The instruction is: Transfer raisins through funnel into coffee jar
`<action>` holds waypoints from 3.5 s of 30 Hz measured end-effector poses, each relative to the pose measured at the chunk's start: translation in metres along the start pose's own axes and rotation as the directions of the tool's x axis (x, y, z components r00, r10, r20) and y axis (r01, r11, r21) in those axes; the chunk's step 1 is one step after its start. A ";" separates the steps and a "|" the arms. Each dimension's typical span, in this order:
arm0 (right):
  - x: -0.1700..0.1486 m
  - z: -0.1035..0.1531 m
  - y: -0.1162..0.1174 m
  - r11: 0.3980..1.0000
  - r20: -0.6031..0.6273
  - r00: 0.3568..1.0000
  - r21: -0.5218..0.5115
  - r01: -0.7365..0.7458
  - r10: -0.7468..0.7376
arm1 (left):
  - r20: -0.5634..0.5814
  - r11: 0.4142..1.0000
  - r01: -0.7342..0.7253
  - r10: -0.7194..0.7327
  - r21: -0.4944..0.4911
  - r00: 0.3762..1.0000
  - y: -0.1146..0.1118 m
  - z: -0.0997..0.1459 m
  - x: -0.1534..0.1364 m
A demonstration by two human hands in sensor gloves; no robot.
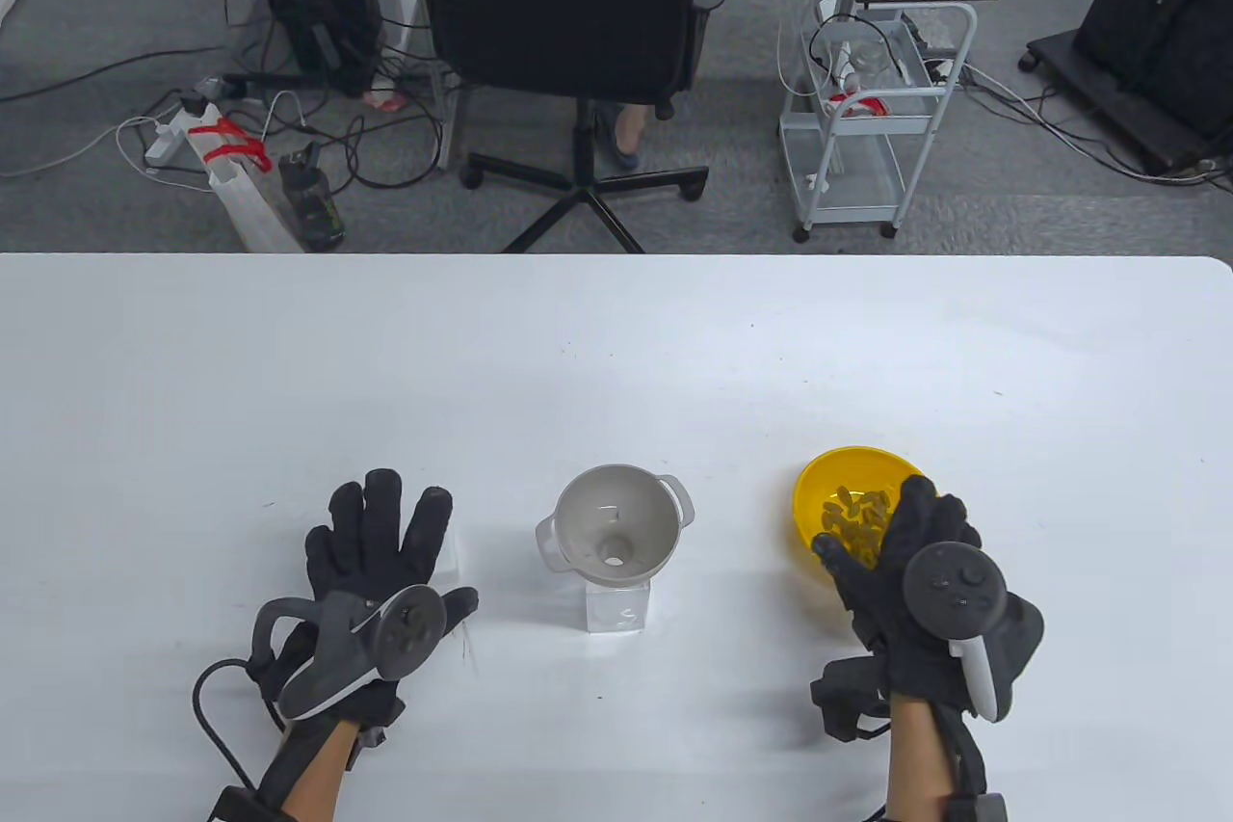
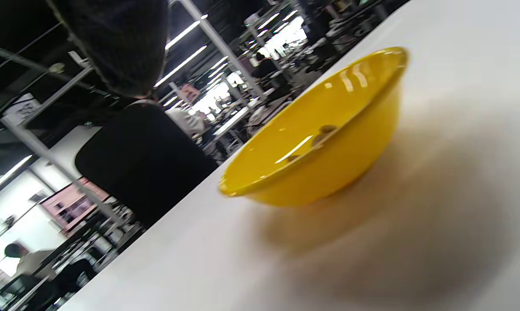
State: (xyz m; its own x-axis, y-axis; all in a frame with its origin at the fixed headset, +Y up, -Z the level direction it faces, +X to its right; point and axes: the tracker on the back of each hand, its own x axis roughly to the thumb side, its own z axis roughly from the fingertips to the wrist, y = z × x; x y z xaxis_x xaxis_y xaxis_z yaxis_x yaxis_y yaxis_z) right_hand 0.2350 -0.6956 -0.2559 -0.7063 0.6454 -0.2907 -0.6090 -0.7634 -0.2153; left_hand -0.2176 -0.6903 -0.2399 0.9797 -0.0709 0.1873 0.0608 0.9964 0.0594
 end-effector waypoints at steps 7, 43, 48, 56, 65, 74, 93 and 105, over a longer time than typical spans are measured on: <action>-0.033 -0.019 -0.007 0.998 -0.244 0.968 -0.045 0.050 -0.060 | 0.003 1.000 0.022 -0.021 -0.002 1.000 -0.001 0.000 0.002; -0.037 -0.045 0.012 0.827 -0.077 0.824 -0.075 0.557 -0.562 | -0.013 0.999 0.036 -0.036 -0.031 0.999 -0.003 -0.002 0.001; -0.003 -0.044 0.008 0.816 0.023 0.816 -0.012 0.578 -0.577 | -0.020 0.999 0.039 -0.040 -0.037 0.999 -0.003 -0.002 0.001; 0.072 -0.021 -0.024 0.868 0.207 0.847 0.016 0.497 -0.489 | -0.026 0.998 0.039 -0.040 -0.052 0.999 -0.004 -0.003 0.000; 0.132 0.023 -0.033 0.967 0.410 0.890 -0.061 0.246 -0.201 | -0.024 0.997 0.049 -0.050 -0.053 0.998 -0.005 -0.004 0.001; 0.157 0.048 -0.022 0.983 0.539 0.842 -0.161 0.083 0.017 | -0.026 0.997 0.053 -0.054 -0.058 0.998 -0.005 -0.004 0.001; 0.192 0.112 0.021 0.801 0.634 0.536 -0.580 -0.146 0.557 | -0.028 0.997 0.051 -0.052 -0.058 0.998 -0.006 -0.003 0.001; 0.188 0.109 -0.004 0.835 0.649 0.630 -0.550 0.003 0.426 | -0.031 0.997 0.051 -0.053 -0.061 0.998 -0.007 -0.003 0.001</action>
State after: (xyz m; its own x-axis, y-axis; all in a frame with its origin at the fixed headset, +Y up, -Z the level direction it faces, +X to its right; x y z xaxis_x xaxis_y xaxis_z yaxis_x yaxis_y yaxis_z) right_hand 0.0654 -0.5681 -0.2085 -0.9387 0.0979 0.3305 -0.3120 -0.6493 -0.6936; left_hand -0.2160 -0.6970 -0.2434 0.9805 -0.1224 0.1537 0.1224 0.9924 0.0093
